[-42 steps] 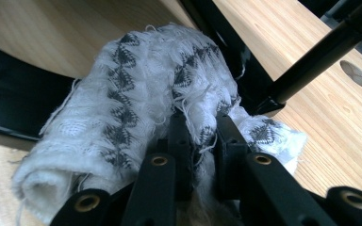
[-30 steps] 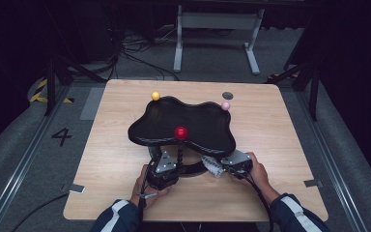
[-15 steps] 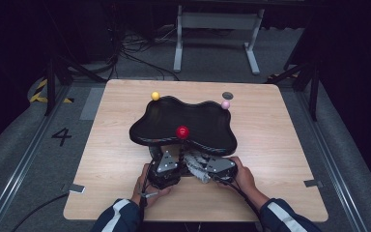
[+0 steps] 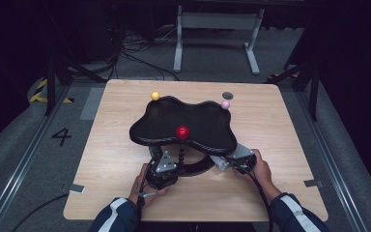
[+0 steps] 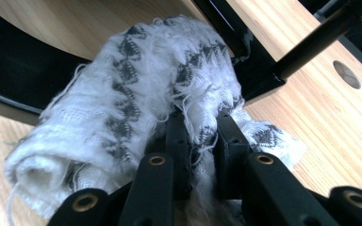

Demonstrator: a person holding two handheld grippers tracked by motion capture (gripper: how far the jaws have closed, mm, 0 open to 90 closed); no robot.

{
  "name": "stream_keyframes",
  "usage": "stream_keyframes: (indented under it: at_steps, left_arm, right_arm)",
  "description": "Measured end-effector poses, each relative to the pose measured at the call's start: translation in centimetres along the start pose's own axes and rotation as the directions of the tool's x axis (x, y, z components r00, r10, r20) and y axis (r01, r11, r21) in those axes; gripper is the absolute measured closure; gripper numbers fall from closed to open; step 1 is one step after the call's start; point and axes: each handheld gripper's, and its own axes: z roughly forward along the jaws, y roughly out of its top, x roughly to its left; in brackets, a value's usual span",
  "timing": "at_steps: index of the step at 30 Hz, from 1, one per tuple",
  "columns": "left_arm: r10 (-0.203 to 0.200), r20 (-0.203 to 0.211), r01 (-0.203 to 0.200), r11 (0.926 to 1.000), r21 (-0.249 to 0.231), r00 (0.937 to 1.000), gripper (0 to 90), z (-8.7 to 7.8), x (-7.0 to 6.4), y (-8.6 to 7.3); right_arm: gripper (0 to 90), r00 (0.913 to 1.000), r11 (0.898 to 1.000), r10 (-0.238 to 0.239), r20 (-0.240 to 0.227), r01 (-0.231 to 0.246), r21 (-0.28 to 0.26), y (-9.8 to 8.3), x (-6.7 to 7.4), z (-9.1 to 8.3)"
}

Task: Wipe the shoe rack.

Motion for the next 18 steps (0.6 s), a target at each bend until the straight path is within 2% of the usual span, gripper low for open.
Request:
stream_keyframes:
  at_steps: [1,3,5,7,8,10,12,13,14,15,16,18]
  left_arm:
    - [0.000,0.005,0.000,0.9999,0.012,1.0000,75.0,0.1,0.0,0.1]
    - [0.011,0.013,-0.011,0.9999,0.005,0.9999,75.1,0.6,-0.3,0.4]
    - [0.020,0.013,-0.021,0.9997,0.010,0.9997,75.0,0.9,-0.4,0.7]
    - [0.010,0.018,-0.010,0.9999,-0.002,0.9998,75.0,1.2,-0.6,0.8]
    - [0.030,0.014,-0.030,0.9993,0.024,0.9995,75.0,1.2,-0.5,0.9]
    - [0.006,0.011,-0.006,1.0000,-0.006,0.9999,75.0,1.6,-0.8,1.0]
    - [-0.005,0.004,0.005,0.9999,-0.010,1.0000,74.9,1.8,-1.1,1.1]
    - [-0.006,0.005,0.006,0.9997,-0.024,1.0000,74.8,2.0,-1.3,1.1]
    - [0.000,0.001,0.000,0.9999,-0.014,1.0000,74.7,2.0,-1.3,1.2]
    - [0.003,0.001,-0.003,1.0000,-0.002,1.0000,74.6,1.9,-1.3,1.2]
    - [-0.020,0.001,0.020,0.9994,-0.026,0.9998,74.5,2.3,-1.6,1.3]
    - [-0.030,0.003,0.030,0.9994,-0.014,0.9995,74.3,2.5,-1.9,1.4]
  right_arm:
    - [78.3,0.9999,1.000,0.014,-0.009,-0.014,0.000,0.0,0.0,-0.1]
    - [78.8,0.9986,0.999,0.046,-0.025,-0.046,-0.005,-0.1,0.1,-0.2]
    - [79.2,0.9995,1.000,0.020,-0.023,-0.021,-0.008,0.2,0.5,-0.4]
    - [79.5,0.9998,1.000,0.010,-0.018,-0.011,-0.022,0.5,1.1,-0.6]
    - [79.5,0.9997,1.000,0.001,-0.022,-0.002,-0.030,0.6,1.4,-0.7]
    - [79.5,0.9991,0.999,0.002,-0.043,-0.004,-0.044,1.0,2.1,-1.0]
    - [79.6,0.9968,0.998,-0.036,-0.072,0.031,-0.057,1.6,3.1,-1.1]
    - [79.8,0.9955,0.996,-0.060,-0.073,0.055,-0.067,2.0,3.9,-1.1]
    - [79.8,0.9943,0.994,-0.083,-0.066,0.078,-0.076,2.5,4.4,-1.1]
    - [79.8,0.9936,0.993,-0.088,-0.070,0.083,-0.080,2.7,4.7,-1.1]
    - [79.8,0.9931,0.993,-0.087,-0.079,0.080,-0.085,2.9,4.8,-1.1]
    - [79.7,0.9933,0.994,-0.075,-0.088,0.067,-0.091,3.1,5.1,-1.1]
